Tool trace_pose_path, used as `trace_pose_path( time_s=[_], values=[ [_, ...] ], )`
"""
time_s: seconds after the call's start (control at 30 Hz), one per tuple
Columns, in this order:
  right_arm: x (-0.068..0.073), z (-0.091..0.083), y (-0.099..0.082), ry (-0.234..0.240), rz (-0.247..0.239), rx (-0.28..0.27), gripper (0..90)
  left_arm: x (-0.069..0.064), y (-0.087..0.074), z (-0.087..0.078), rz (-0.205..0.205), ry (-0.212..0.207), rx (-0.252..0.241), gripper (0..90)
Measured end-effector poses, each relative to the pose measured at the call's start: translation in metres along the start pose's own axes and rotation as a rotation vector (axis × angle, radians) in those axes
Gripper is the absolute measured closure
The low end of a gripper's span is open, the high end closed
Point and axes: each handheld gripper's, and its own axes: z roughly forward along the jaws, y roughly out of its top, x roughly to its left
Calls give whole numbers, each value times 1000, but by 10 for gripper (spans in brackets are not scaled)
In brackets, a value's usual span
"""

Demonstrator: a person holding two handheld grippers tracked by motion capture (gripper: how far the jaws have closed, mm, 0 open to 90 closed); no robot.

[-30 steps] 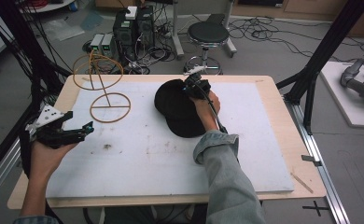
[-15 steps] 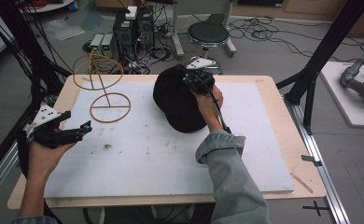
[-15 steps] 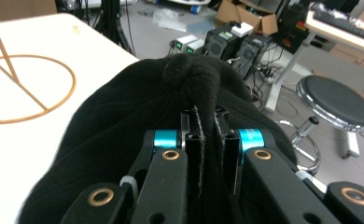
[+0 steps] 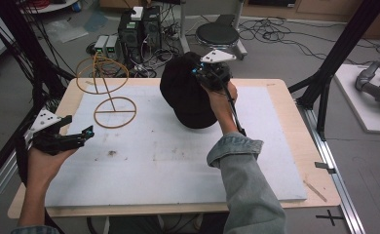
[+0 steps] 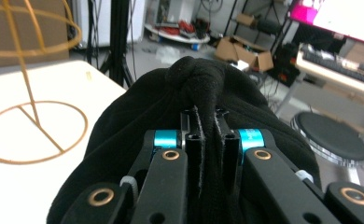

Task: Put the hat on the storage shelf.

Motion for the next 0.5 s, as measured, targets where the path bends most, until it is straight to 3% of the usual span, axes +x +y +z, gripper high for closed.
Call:
trace_pose_path(
  time_s=[0.2, 0.5],
  values=[
    [5, -11, 23, 34, -31, -75, 863, 1, 0, -1, -6, 2, -3, 172],
    [9, -28, 52, 133, -21, -213, 863, 2, 1, -4, -4, 2, -10, 172]
  ],
)
